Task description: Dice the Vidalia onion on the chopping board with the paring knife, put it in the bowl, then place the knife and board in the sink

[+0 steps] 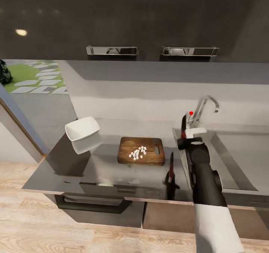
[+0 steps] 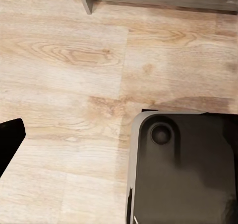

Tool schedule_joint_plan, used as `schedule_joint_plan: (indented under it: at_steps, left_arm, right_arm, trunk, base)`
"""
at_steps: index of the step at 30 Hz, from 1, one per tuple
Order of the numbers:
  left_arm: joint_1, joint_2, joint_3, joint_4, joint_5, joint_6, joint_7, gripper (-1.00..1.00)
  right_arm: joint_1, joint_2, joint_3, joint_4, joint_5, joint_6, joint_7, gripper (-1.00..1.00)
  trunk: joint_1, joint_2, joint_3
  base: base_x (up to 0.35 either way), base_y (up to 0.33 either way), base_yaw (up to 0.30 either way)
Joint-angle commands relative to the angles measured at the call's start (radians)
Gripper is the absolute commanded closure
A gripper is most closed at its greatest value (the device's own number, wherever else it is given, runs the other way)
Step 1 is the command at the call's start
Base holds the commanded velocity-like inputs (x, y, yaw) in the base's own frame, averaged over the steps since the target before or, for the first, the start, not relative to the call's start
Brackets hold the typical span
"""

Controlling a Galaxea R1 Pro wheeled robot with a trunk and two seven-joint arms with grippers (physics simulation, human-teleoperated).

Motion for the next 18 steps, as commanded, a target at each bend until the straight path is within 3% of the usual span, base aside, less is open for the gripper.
schedule_joint_plan:
  at_steps: [1, 2, 4, 7, 15, 18]
  left_arm:
    - [0.0, 0.001, -0.008, -0.002, 0.008, -0.001, 0.003, -1.0]
    - [0.0, 0.001, -0.008, -0.002, 0.008, -0.001, 0.003, -1.0]
    - [0.0, 0.001, -0.008, 0.0, 0.008, -0.001, 0.003, -1.0]
    - [0.0, 0.001, -0.008, 0.004, 0.008, -0.001, 0.003, -1.0]
    - [0.0, 0.001, -0.008, 0.002, 0.006, -0.001, 0.003, -1.0]
    - [0.0, 0.002, -0.009, -0.002, 0.005, -0.002, 0.003, -1.0]
  right_arm:
    - [-0.001, 0.001, -0.044, -0.002, 0.008, 0.004, 0.079, 1.0]
    - [-0.001, 0.001, -0.069, -0.002, 0.008, 0.005, 0.133, 1.0]
    - [-0.001, -0.051, -0.106, 0.001, 0.004, 0.006, 0.253, 1.0]
    - [0.001, -0.068, -0.113, 0.004, 0.004, 0.006, 0.311, 1.0]
    - [0.002, -0.094, -0.118, 0.006, 0.005, 0.004, 0.353, 1.0]
    - [0.002, -0.129, -0.12, 0.007, 0.004, 0.005, 0.395, 1.0]
  trunk:
    - [0.001, -0.002, -0.002]
    - [0.001, -0.002, -0.002]
    - [0.001, -0.002, -0.002]
    - [0.001, -0.002, -0.002]
    - [0.001, -0.002, -0.002]
    - [0.001, -0.002, -0.002]
  base:
    - [0.0, 0.0, 0.0]
    - [0.0, 0.0, 0.0]
    - [0.0, 0.0, 0.0]
    - [0.0, 0.0, 0.0]
    - [0.0, 0.0, 0.0]
    - [0.0, 0.0, 0.0]
